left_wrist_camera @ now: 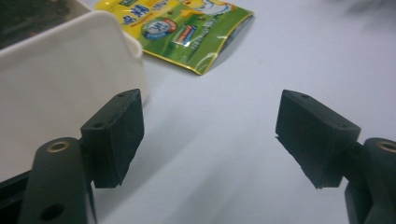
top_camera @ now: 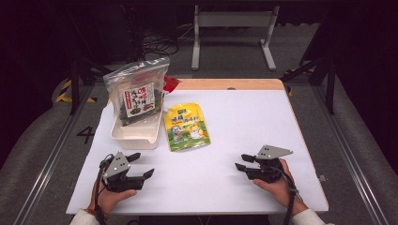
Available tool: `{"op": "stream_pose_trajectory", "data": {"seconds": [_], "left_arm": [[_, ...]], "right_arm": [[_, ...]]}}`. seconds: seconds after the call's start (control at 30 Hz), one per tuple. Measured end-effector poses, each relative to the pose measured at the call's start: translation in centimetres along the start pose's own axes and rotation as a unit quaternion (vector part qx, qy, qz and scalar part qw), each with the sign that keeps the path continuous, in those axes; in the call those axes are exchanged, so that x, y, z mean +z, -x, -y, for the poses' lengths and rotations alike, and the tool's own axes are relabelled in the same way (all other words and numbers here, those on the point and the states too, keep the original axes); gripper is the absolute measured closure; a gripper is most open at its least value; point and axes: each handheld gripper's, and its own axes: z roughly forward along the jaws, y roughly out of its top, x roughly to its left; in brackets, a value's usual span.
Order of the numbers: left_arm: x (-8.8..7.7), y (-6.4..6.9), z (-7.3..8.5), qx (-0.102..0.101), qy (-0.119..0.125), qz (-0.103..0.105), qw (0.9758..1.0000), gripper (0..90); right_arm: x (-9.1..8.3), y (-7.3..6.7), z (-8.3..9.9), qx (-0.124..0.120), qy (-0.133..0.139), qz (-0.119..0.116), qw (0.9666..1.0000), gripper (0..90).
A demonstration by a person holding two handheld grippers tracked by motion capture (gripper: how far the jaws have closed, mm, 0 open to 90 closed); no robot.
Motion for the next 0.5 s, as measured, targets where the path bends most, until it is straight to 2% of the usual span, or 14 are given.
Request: {"op": "stream_pose_trajectory", "data": {"seconds": [0.1,0.23,0.33,0.37,0.5], "left_arm": [[0.7,0.1,0.0,0.007,-0.013,0.011,0.9998,23.4],[1.1,0.2,0.0,0.012,-0.021,0.012,0.9996,23.3],[1.6,0.3,-0.1,0.012,-0.023,0.020,0.9994,23.3],[1.8,0.4,-0.2,0.013,-0.025,0.023,0.9993,23.4],[3.1,0.6,-0.7,0.021,-0.034,0.029,0.9988,24.0]], "right_arm": [[1.0,0.1,-0.9,0.002,0.002,-0.002,1.0000,51.8],[2.2,0.2,-1.7,0.007,0.000,-0.008,0.9999,48.6],[3.8,0.3,-2.7,0.008,-0.006,-0.010,0.9999,45.3],[4.8,0.3,-3.3,0.012,-0.007,-0.009,0.9999,46.1],[6.5,0.4,-4.1,0.011,-0.010,-0.005,0.9999,46.4]]}}
